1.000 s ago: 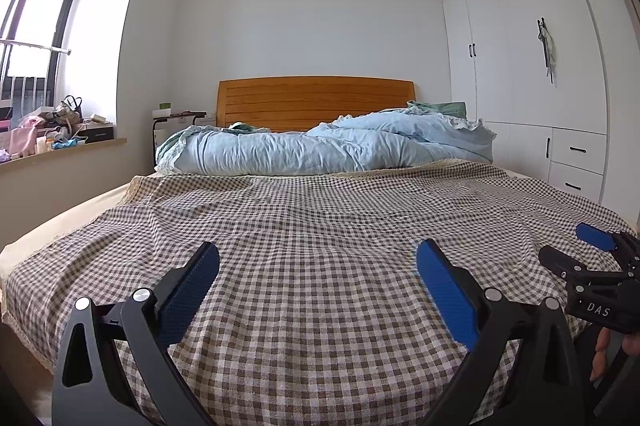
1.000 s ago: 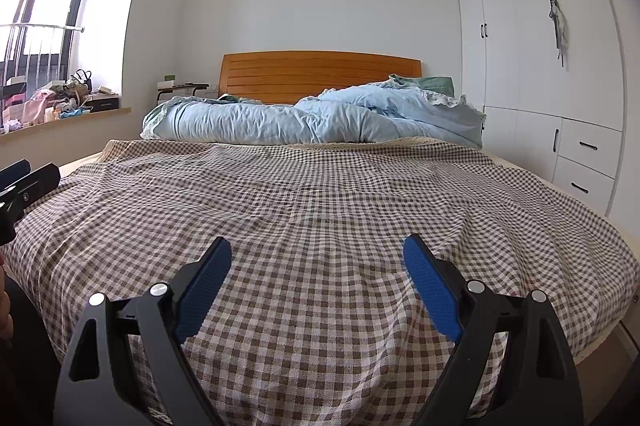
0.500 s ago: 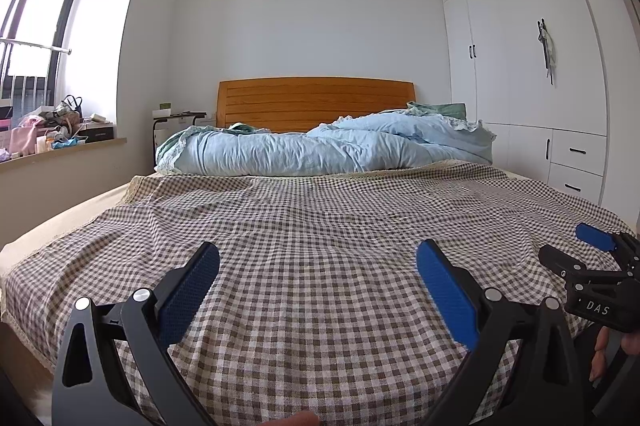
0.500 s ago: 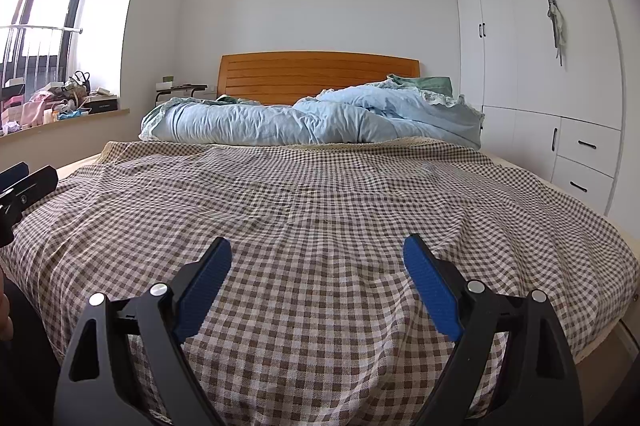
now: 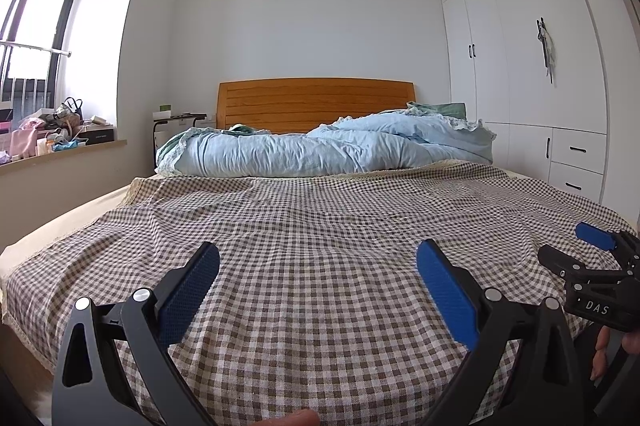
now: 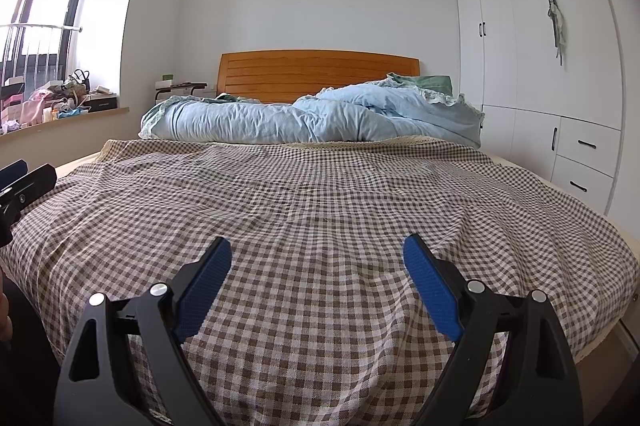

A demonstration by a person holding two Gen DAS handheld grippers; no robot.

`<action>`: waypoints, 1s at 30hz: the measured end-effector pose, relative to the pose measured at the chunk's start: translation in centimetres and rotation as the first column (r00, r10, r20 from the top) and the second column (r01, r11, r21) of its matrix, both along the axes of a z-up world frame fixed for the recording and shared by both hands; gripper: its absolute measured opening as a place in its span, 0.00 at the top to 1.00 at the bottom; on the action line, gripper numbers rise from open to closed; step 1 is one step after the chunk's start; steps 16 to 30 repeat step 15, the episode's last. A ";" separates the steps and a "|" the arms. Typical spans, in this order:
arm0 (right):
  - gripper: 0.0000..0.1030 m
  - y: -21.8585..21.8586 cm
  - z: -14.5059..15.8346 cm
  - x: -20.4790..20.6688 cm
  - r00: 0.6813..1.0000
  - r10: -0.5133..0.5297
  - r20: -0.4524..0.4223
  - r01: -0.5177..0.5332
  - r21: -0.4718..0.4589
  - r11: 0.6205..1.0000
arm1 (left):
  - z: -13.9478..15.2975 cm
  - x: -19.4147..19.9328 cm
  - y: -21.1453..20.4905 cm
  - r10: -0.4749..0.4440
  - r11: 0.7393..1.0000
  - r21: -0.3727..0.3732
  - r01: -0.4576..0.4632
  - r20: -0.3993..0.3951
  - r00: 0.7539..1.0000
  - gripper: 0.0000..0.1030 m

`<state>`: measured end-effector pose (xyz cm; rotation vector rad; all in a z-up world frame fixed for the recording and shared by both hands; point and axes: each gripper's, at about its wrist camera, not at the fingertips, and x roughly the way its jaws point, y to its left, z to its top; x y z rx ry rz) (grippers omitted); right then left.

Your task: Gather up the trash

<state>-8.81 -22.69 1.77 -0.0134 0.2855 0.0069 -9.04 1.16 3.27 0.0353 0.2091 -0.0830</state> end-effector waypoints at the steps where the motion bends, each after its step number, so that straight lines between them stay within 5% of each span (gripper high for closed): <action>1: 0.18 0.0 0.0 0.0 1.000 0.000 0.000 0.000 0.000 1.000 | 0.0 0.0 0.0 0.000 1.000 0.002 0.000 0.000 1.000 0.07; 6: 0.15 -0.1 0.0 0.0 1.000 -0.003 0.001 0.003 0.003 1.000 | 0.0 -0.1 -0.2 -0.047 0.999 -0.013 0.047 -0.037 0.998 0.07; 10: 0.15 0.0 0.1 0.0 1.000 -0.005 0.003 0.005 0.003 1.000 | -0.2 0.1 -0.5 0.010 0.999 0.039 -0.009 -0.010 1.000 0.07; 15: 0.15 -0.7 1.9 1.5 1.000 0.001 -0.009 -0.001 -0.008 1.000 | 1.4 2.7 1.2 0.027 1.000 -0.012 -0.027 -0.065 0.998 0.07; 30: 0.15 -0.7 1.9 1.5 1.000 0.001 -0.009 -0.001 -0.008 1.000 | 1.4 2.7 1.2 0.027 1.000 -0.012 -0.027 -0.065 0.998 0.07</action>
